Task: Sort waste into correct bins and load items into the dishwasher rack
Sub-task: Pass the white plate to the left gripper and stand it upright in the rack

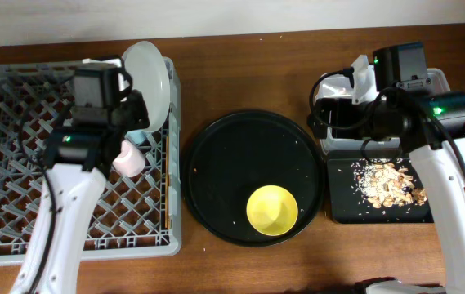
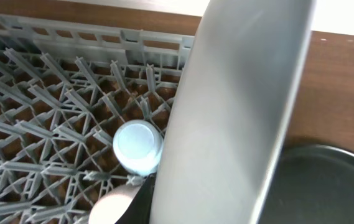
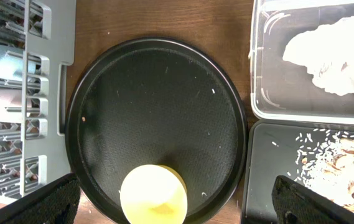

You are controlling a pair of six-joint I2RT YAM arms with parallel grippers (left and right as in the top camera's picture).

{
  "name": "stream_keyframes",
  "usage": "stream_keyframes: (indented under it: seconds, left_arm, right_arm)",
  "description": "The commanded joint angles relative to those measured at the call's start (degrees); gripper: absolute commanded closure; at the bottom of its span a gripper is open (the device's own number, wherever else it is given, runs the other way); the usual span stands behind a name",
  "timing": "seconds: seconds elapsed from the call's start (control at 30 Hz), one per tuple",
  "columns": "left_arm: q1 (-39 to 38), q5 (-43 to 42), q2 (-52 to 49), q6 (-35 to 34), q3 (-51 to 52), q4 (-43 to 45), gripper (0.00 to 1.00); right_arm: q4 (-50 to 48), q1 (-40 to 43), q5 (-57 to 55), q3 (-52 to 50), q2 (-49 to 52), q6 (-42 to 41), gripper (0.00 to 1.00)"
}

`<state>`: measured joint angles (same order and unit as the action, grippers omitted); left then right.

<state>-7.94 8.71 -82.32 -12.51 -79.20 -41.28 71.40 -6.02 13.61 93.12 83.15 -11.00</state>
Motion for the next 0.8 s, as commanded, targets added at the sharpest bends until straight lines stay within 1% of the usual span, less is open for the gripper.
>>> stream_keyframes:
  seconds: [0.0,0.07,0.37,0.5,0.53,0.57,0.6,0.63,0.67,0.73,0.77]
  left_arm:
    - [-0.6,6.2,-4.9,-2.4,-0.8,2.7,1.0]
    - [-0.6,7.6,-7.7,-2.4,-0.8,3.2,1.0]
    - [-0.6,7.6,-17.6,-2.4,-0.8,9.5,1.0]
    - [-0.6,7.6,-18.9,-2.4,-0.8,10.7,0.99]
    - [-0.6,7.6,-18.9,-2.4,-0.8,10.9,0.96]
    - [-0.6,7.6,-18.9,-2.4,-0.8,10.9,0.86]
    - [-0.6,7.6,-18.9,-2.4,-0.8,10.9,0.6]
    - [-0.6,7.6,-18.9,-2.4,-0.8,10.9,0.41]
    - [-0.5,7.7,-18.9,-2.4,-0.8,11.1,0.28]
    - [-0.5,7.7,-18.2,-1.1,-1.9,11.0,0.23]
    - [-0.5,7.8,-17.5,-1.1,-2.8,10.6,0.22]
  right_arm:
    - [0.0,0.2,-0.1,1.3,-0.9,-0.4,0.01]
    - [0.0,0.2,-0.1,1.3,-0.9,-0.4,0.01]
    - [0.0,0.2,-0.1,1.3,-0.9,-0.4,0.01]
    - [0.0,0.2,-0.2,1.3,-0.9,-0.4,0.01]
    - [0.0,0.2,-0.2,1.3,-0.9,-0.4,0.01]
    - [0.0,0.2,-0.1,1.3,-0.9,-0.4,0.01]
    - [0.0,0.2,-0.1,1.3,-0.9,-0.4,0.01]
    - [0.0,0.2,-0.1,1.3,-0.9,-0.4,0.01]
    - [0.0,0.2,-0.2,1.3,-0.9,-0.4,0.01]
    - [0.0,0.2,-0.1,1.3,-0.9,-0.4,0.01]
    - [0.0,0.2,-0.1,1.3,-0.9,-0.4,0.01]
